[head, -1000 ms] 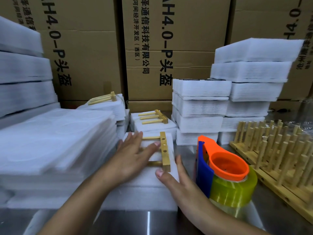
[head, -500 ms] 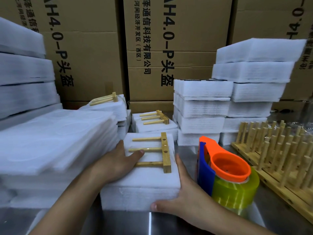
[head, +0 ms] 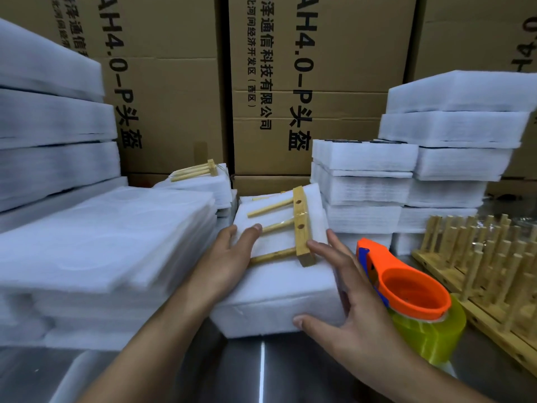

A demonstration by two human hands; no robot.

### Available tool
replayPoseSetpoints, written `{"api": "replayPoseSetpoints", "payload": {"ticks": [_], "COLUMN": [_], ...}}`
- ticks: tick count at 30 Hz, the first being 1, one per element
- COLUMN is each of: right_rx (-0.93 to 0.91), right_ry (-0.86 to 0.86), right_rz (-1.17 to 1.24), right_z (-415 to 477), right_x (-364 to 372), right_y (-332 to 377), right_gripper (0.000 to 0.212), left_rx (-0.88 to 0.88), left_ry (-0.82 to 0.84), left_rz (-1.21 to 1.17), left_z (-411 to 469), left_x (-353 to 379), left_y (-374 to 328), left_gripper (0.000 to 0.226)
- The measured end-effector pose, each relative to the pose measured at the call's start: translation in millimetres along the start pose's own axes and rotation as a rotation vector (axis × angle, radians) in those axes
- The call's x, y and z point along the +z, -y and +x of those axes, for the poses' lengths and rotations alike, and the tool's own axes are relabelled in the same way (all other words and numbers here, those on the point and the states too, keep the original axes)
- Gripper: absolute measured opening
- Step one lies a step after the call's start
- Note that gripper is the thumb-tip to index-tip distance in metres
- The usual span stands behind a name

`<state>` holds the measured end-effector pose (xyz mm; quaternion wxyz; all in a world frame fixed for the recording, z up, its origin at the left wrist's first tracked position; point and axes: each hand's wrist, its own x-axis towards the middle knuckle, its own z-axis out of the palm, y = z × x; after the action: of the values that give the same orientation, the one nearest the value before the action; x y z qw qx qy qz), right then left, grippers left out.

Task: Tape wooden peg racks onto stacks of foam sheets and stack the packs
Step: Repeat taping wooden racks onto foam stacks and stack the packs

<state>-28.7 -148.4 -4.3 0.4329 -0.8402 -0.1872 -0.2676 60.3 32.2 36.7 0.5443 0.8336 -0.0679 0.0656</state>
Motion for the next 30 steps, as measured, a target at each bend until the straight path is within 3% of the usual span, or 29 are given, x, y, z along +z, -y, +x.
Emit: {"api": "replayPoseSetpoints", "payload": {"ticks": [4,9,14,16,22,27,30], "right_rx": [-0.014,-0.021,-0.102,-0.146,-0.135,-0.094,0.036], "right_ry": [0.037,-0.008,-0.115,-0.183,-0.284,-0.204,-0.227], "right_rz": [-0.004,-0.028,-0.016,0.007,0.089,0.129,0.249], "right_z": [0,-2,3,6,8,10,13], "right_x": [-2,0,-7,-10,-21,-18,-20], "right_y": [0,3,11,14,18,14,12], "right_gripper": [0.096,0.082,0.074,0.071,0.073,0.064,0.062], "left_rx": [0.086,0.106,0.107,0.067,-0.170,-0.318,-0.388], "left_ry": [-0.012,-0.006,-0.121,-0.137,0.288,0.350,0.333], "left_rz": [0.014,0.040,-0.141,-0.316,-0.928,-1.050,-1.095], "left_z": [-5,-7,-11,-12,-16,-16,-16], "left_x": [2,1,-3,-7,-11,2,11], "left_y": [-4,-4,-15,-19,-21,-13,-7], "left_gripper": [0.044,0.039,0.038,0.030,0.036,0.038,0.039]}}
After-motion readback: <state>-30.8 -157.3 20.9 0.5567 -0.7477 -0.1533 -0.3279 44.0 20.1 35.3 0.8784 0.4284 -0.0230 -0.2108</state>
